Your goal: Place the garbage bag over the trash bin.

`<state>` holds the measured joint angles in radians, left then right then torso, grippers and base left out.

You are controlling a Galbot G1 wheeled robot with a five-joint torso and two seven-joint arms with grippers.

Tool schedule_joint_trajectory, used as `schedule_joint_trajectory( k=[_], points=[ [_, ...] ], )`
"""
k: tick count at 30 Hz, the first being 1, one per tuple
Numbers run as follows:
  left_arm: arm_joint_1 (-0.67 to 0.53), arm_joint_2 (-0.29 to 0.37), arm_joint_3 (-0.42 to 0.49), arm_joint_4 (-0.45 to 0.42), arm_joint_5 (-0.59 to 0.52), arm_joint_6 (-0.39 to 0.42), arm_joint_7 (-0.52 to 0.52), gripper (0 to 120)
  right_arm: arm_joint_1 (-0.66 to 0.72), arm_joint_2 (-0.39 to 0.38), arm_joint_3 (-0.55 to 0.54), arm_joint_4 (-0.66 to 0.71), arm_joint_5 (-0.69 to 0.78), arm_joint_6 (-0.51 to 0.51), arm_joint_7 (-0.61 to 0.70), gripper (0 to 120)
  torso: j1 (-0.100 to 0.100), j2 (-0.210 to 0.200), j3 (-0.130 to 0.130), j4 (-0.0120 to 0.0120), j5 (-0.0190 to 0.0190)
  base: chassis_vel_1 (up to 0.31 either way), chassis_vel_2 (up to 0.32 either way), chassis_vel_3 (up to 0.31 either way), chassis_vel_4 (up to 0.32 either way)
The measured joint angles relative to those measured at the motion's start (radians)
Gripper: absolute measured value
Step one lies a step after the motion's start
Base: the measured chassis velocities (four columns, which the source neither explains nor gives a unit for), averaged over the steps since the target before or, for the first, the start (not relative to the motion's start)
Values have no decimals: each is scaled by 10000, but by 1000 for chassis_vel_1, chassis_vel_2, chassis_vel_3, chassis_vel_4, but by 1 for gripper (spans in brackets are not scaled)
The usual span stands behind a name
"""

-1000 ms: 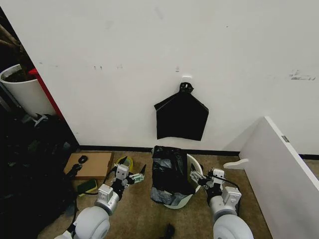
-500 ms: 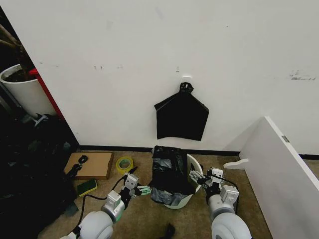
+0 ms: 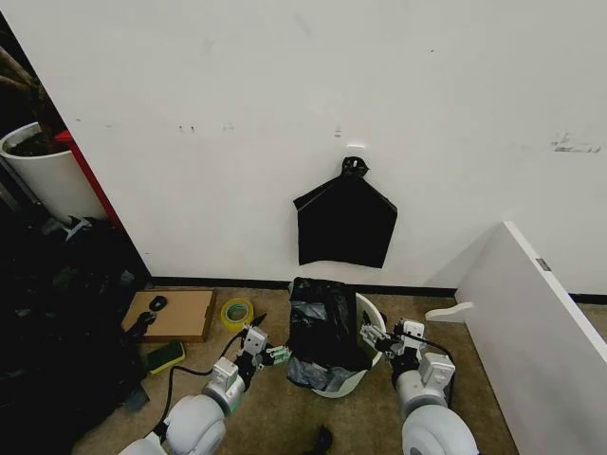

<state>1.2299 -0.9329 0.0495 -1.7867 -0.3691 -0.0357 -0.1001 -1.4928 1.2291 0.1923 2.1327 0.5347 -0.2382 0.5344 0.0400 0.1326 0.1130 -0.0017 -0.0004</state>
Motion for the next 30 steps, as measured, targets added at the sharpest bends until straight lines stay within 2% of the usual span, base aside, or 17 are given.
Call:
schedule_joint_trajectory(
  k=[2, 6, 8, 19, 24, 26, 30],
  points=[
    [-8, 6, 38, 76, -31, 25, 2, 69, 48, -18, -40, -20, 4, -7, 2, 100, 0, 0, 0, 1, 0, 0, 0, 0, 0],
    [-17, -16, 69, 175, -150, 66, -37, 62, 75, -25, -48, -23, 19, -12, 7, 100, 0, 0, 0, 1, 0, 0, 0, 0, 0],
    [-34, -72, 78, 374, 19, -63, -58, 49, 78, -32, -49, -45, 27, -14, 12, 100, 0, 0, 0, 1, -1, 0, 0, 0, 0],
    [-205, -209, 76, 593, 36, -124, -133, 48, 74, -34, -82, -105, 28, -12, 8, 100, 0, 0, 0, 1, -1, 0, 0, 0, 0],
    [-256, -337, 56, 790, 40, -122, -100, 26, 71, -35, -86, -100, 35, -12, 8, 100, 0, 0, 0, 0, -1, 0, 0, 0, 0],
    [-258, -343, 53, 809, 43, -125, -84, 23, 71, -32, -89, -99, 35, -12, 8, 100, 0, 0, 0, 1, 0, 0, 0, 0, 0],
    [-269, -365, 29, 883, 49, -173, -67, 8, 63, -37, -103, -99, 32, -10, 8, 100, 0, 0, 0, 1, 0, 0, 0, 0, 0]
  ],
)
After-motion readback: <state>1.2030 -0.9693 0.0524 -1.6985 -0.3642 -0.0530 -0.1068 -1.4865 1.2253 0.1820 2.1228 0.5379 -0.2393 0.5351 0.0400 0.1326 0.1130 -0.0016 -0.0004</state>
